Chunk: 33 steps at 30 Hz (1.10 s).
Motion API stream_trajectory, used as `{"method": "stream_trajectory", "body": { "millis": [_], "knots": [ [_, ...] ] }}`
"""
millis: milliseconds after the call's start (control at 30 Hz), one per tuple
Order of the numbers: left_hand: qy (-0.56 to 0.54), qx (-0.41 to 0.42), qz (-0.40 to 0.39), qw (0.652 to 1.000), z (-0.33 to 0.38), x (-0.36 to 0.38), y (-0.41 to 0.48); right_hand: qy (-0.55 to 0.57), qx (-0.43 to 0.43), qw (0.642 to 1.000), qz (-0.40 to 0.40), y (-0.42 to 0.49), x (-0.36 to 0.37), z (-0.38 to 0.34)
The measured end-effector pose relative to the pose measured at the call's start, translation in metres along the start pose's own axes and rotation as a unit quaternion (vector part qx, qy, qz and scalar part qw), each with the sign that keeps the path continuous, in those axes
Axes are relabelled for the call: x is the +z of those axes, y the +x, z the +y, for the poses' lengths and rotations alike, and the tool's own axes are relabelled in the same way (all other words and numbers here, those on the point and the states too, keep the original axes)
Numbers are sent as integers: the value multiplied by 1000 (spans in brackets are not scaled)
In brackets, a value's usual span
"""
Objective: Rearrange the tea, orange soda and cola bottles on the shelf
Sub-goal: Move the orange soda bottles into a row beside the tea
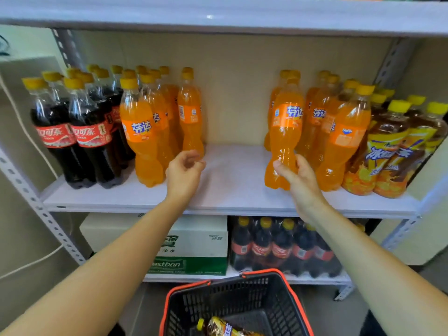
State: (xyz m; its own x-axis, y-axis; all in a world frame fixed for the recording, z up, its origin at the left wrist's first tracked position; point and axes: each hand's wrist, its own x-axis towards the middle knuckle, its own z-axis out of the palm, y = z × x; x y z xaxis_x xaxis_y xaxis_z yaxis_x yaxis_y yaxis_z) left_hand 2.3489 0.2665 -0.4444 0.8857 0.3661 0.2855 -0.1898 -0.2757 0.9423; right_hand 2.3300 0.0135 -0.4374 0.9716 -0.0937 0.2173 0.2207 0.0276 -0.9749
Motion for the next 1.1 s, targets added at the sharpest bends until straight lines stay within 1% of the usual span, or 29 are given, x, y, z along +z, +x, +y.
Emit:
{"method": "stream_trajectory", "body": {
  "millis": [67,133,200,333,433,533,633,733,867,967,1100],
  "knots": [
    [40,-1,24,999,-7,4,23,-28,-18,999,17,13,-4,7],
    [44,5,33,999,-12,11,44,-53,-20,998,27,22,-7,16],
    [68,13,28,997,-17,20,62,-76,-17,997,29,29,-9,26],
    [105,-14,14,994,-24,35,90,-129,-31,991,24,48,-11,35],
    [133,-18,14,991,-32,37,102,-190,-32,981,20,64,-14,38],
    [160,-14,26,987,-39,37,103,-220,-27,975,24,81,-16,43],
    [147,-6,23,989,-41,34,99,-236,-27,970,46,96,-16,48],
    [130,17,-5,991,-42,27,93,-266,-31,960,81,112,-13,52],
    [102,49,-73,991,-41,17,75,-313,-21,941,125,132,-6,51],
    [74,59,-114,989,-39,11,61,-338,-5,932,131,143,-3,50],
    [37,70,-171,982,-34,8,44,-337,7,932,130,144,-1,48]
  ]
}}
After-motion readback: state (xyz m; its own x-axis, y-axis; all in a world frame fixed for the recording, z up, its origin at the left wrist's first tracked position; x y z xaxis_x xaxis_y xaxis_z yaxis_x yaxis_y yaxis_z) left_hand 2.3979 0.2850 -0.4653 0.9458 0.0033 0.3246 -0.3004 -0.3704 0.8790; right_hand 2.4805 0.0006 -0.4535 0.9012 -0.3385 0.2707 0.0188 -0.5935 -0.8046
